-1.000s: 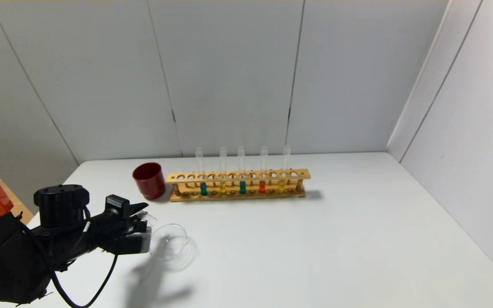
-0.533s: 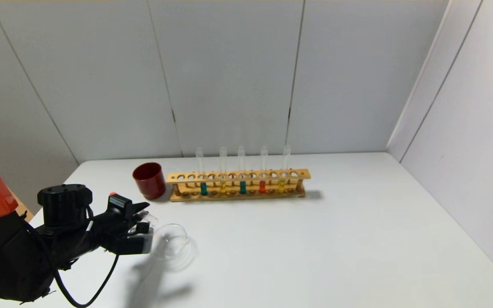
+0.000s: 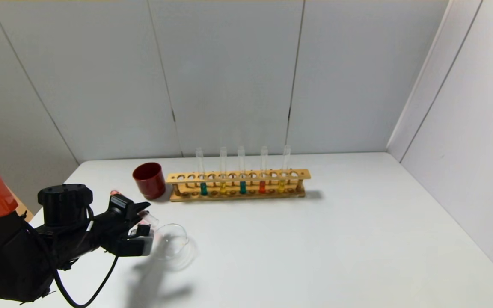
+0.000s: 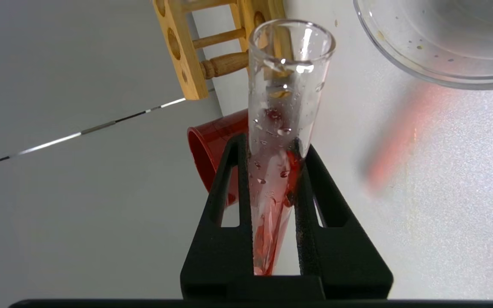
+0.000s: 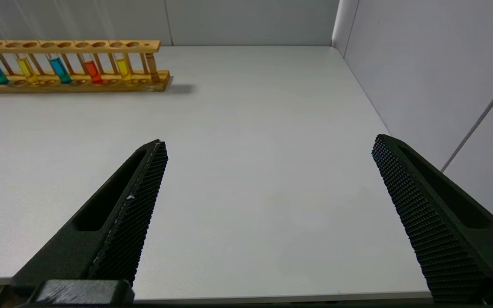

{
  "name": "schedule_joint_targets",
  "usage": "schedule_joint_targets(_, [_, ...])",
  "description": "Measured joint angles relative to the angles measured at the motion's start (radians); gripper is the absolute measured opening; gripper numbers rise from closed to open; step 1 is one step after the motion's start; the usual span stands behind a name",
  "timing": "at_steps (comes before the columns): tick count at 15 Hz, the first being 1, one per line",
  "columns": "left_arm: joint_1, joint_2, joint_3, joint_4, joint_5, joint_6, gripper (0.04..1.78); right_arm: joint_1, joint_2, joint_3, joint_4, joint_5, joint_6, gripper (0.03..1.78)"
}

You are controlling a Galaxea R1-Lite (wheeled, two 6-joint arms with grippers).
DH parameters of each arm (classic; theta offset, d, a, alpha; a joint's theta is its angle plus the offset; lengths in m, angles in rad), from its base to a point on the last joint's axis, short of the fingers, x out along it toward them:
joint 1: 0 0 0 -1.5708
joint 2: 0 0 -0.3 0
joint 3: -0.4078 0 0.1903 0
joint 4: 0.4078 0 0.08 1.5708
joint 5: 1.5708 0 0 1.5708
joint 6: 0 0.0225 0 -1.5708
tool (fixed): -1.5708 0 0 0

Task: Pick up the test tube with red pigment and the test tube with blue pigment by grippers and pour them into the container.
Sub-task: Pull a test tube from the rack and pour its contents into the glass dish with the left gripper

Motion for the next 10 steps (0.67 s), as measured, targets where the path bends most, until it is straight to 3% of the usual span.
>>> schedule_joint_targets(10, [-0.024,-0.017,0.009,0.003,0.002,0.046,0.32,0.0,0.0,0.0,0.0,0.0,0.0,1.75])
